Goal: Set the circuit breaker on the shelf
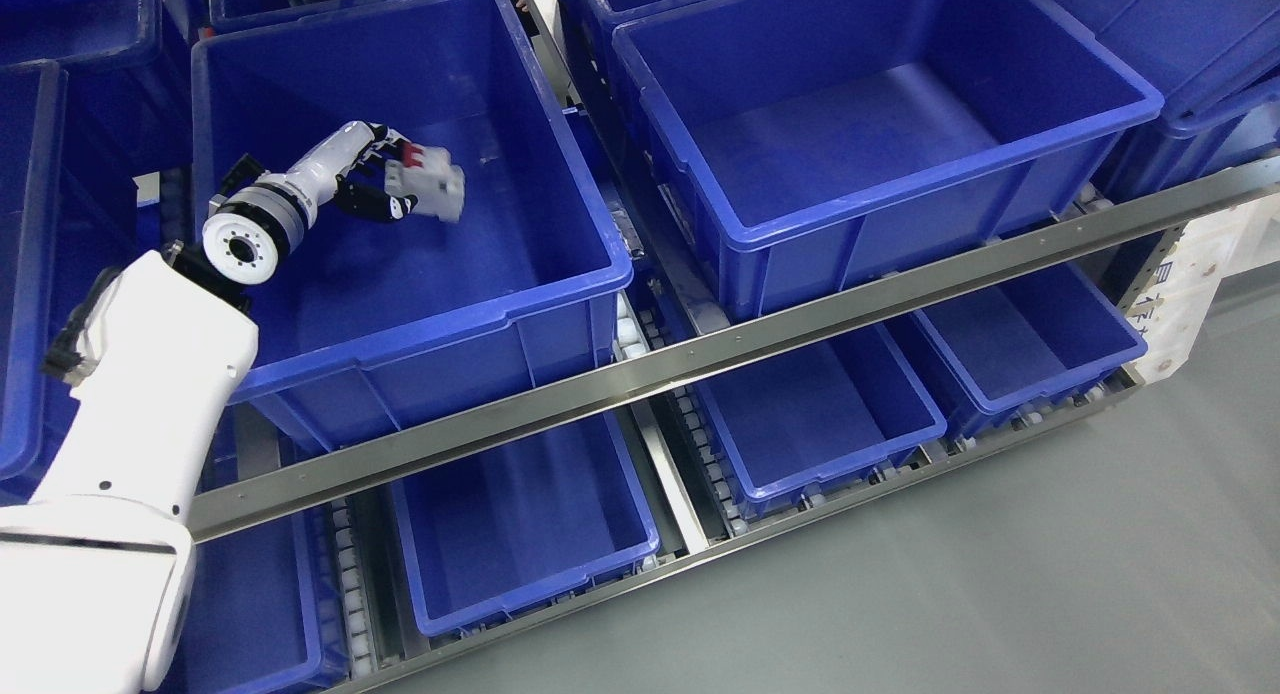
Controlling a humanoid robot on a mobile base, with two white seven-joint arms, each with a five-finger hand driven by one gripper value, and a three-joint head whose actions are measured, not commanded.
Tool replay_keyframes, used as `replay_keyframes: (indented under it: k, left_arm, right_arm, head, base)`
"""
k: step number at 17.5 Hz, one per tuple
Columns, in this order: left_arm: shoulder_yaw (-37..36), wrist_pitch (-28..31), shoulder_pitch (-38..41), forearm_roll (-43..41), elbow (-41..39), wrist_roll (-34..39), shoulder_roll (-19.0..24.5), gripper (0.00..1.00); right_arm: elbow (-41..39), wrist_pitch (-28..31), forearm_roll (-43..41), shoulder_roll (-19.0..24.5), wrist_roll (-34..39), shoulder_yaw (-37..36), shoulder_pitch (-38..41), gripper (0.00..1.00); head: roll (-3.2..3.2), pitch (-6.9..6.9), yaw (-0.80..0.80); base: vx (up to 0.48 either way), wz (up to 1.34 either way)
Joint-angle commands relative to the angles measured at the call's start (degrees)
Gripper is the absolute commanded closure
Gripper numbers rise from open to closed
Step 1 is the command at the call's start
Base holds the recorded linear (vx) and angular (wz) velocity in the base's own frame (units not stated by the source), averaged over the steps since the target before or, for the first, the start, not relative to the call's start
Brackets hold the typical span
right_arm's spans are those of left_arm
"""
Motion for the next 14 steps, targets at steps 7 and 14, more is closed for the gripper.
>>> replay_keyframes:
  k: [7,14]
  left_arm:
    - [17.8,0.5,-5.8,0.7,-8.2,3.4,-0.4,0.22]
    - [49.6,6.6,2.2,8.9,-36.1,3.2,-12.1,0.00]
  right_arm:
    - [0.0,3.8,0.0,-1.0,0.0,1.1,0.0,0.00]
    - [0.0,3.8,0.0,-1.0,0.0,1.1,0.0,0.00]
  head:
    - [0.00,0.00,0.00]
    - [0.00,0.00,0.00]
  base:
    - [0.000,0.00]
    - [0.000,0.00]
